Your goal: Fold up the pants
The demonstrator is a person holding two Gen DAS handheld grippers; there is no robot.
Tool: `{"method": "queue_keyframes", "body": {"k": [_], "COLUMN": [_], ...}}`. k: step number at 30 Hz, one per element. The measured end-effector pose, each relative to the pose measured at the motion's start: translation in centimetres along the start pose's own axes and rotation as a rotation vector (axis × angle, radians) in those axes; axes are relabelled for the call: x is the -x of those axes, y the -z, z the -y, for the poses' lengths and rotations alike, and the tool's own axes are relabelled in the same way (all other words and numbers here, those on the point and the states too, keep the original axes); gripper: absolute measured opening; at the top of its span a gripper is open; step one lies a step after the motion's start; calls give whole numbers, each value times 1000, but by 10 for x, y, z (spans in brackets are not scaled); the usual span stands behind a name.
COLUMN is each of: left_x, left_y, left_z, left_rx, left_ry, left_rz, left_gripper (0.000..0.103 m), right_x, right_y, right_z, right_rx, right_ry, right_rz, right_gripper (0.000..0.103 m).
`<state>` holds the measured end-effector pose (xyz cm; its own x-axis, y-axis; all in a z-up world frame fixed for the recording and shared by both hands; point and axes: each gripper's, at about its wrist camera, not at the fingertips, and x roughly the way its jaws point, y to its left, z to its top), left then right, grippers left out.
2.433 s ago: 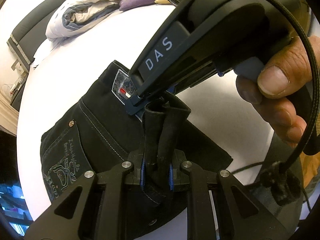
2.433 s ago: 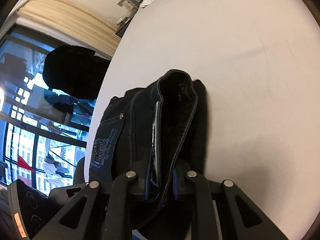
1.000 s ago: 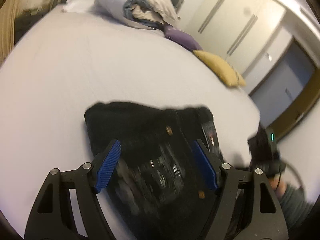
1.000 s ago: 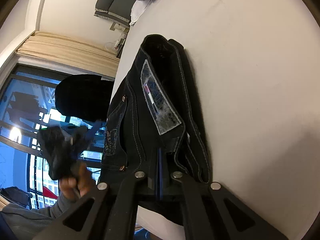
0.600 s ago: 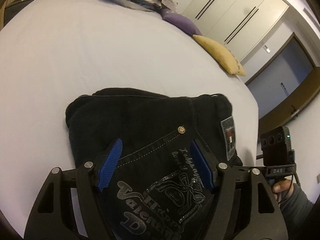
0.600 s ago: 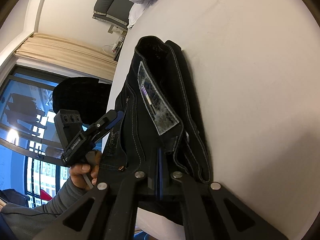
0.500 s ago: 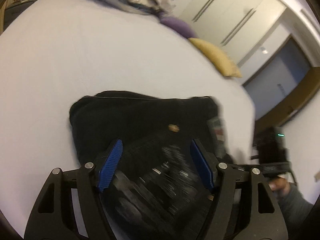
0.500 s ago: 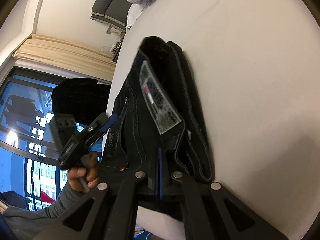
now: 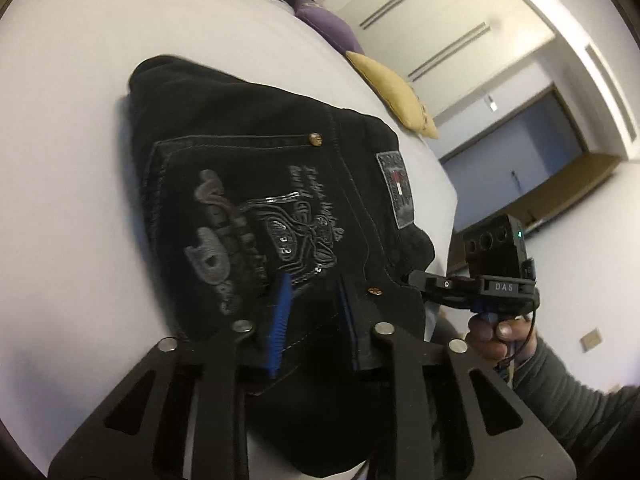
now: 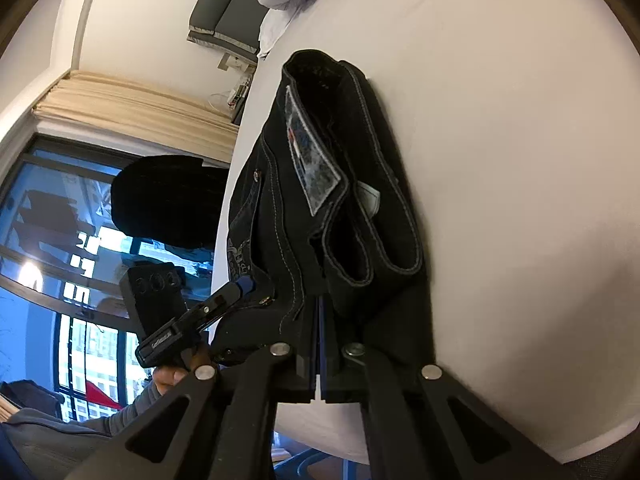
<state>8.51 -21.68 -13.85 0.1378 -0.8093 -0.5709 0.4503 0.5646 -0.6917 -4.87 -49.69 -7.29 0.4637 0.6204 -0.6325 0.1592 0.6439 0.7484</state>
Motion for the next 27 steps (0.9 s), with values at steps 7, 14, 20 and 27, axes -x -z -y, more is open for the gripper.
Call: {"method": "queue_keyframes", "body": {"k": [7,14,20,27], "left_x": [21,44,50,1], "left_y": [18,32,13,-9], "left_z": [25,19,-12,-16], "left_rx": [-14,35,153,183], "left_ry": [113,64,-41,-58], "left_rz": [-31,-2,75,-52], "left_gripper": [19,20,102,101], "right_x": [26,65,32,-14], "right_y": [-1,-36,-72,-91], "right_z": [-21,-26,-11,-3], "right_rx": [48,66,40,44], "right_ry": [-1,69,124,166], "right_rz": [55,164,42,-87], "right_gripper": [18,57,66,66]}}
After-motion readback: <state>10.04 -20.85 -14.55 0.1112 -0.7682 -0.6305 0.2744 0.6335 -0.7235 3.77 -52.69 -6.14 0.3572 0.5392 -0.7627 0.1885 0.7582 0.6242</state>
